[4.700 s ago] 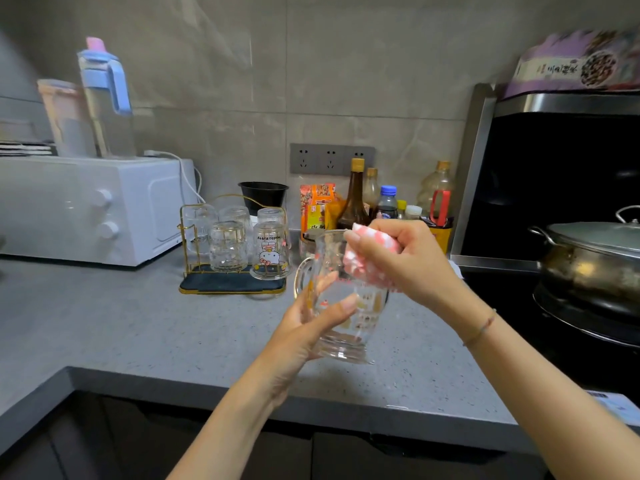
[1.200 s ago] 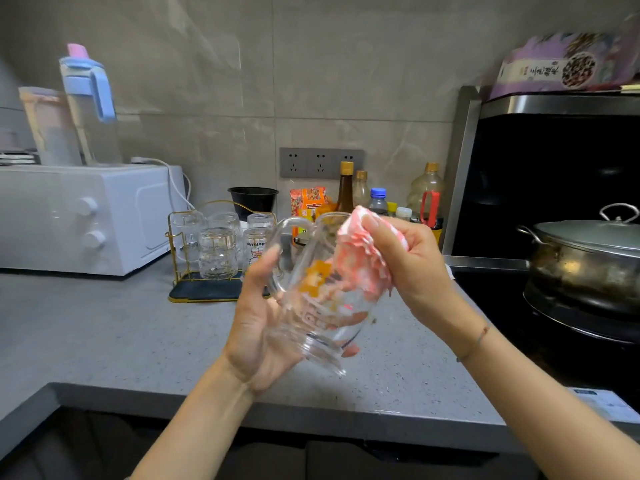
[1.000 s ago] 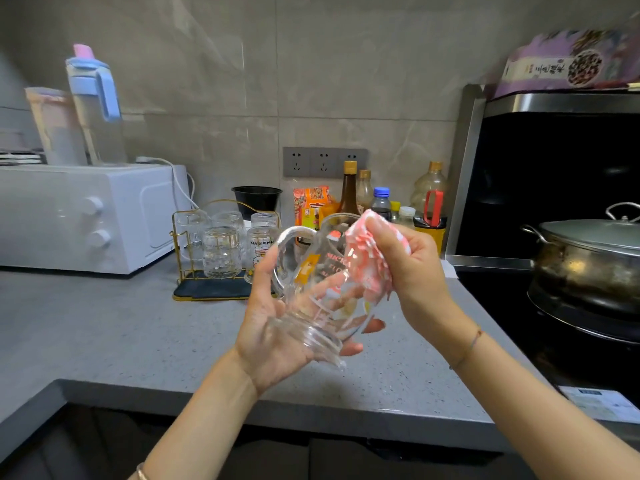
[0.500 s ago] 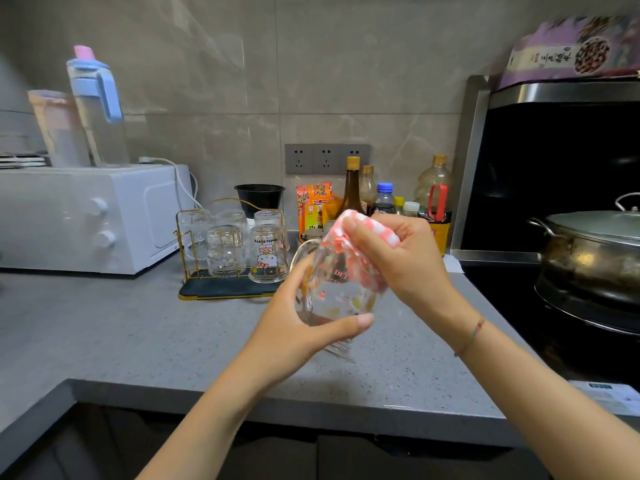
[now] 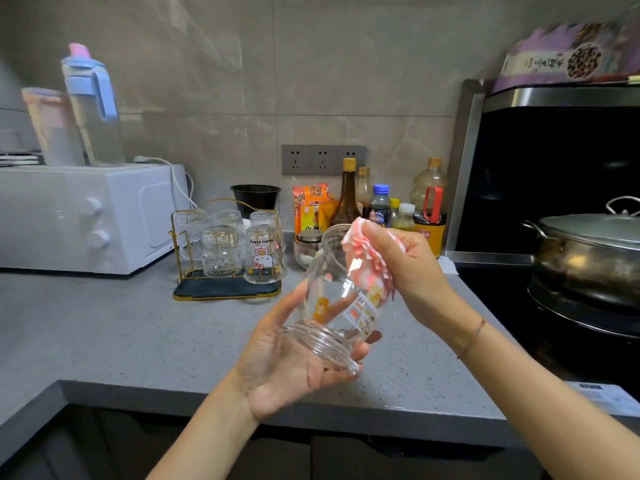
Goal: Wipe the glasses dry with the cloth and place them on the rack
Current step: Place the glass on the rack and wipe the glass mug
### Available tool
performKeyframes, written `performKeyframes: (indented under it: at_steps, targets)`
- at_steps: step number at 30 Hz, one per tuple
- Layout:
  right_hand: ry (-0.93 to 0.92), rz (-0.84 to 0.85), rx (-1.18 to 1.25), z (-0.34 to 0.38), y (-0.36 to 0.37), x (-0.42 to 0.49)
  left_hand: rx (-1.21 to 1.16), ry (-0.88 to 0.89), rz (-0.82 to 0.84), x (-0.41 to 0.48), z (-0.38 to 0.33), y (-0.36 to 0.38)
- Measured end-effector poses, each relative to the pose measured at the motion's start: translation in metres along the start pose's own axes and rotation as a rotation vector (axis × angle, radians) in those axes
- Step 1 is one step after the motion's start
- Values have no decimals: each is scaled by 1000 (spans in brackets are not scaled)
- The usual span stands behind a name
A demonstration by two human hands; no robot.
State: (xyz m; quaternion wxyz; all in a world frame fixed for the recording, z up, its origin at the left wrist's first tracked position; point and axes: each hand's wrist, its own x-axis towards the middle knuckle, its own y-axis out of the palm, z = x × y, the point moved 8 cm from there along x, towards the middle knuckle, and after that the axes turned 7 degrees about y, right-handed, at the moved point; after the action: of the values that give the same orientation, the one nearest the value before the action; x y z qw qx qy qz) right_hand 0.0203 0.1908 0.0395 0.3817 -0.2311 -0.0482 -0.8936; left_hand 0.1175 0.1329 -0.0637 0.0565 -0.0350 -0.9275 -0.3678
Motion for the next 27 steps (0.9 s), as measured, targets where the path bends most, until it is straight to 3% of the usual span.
performKeyframes:
  at_steps: [4,9,13,16,23,27]
  targets:
    - [26,-116,-2,2,-10,3,240,17,-82,5,-14,-5]
    - [-106,-153,-179,18,-6,6,1069,206,-224,7,-57,11]
    - [-114,-87,-259,14,11,1,1355,355,-345,13,-64,14]
    - [-81,-8,-269,8,16,0,1334,414,-372,8,-64,0]
    - [135,354,-239,-4,29,-10,751,180,-86,-4,-44,-8]
    - [151,467,-183,-2,29,-13,425,203,-17,-5,-41,-11]
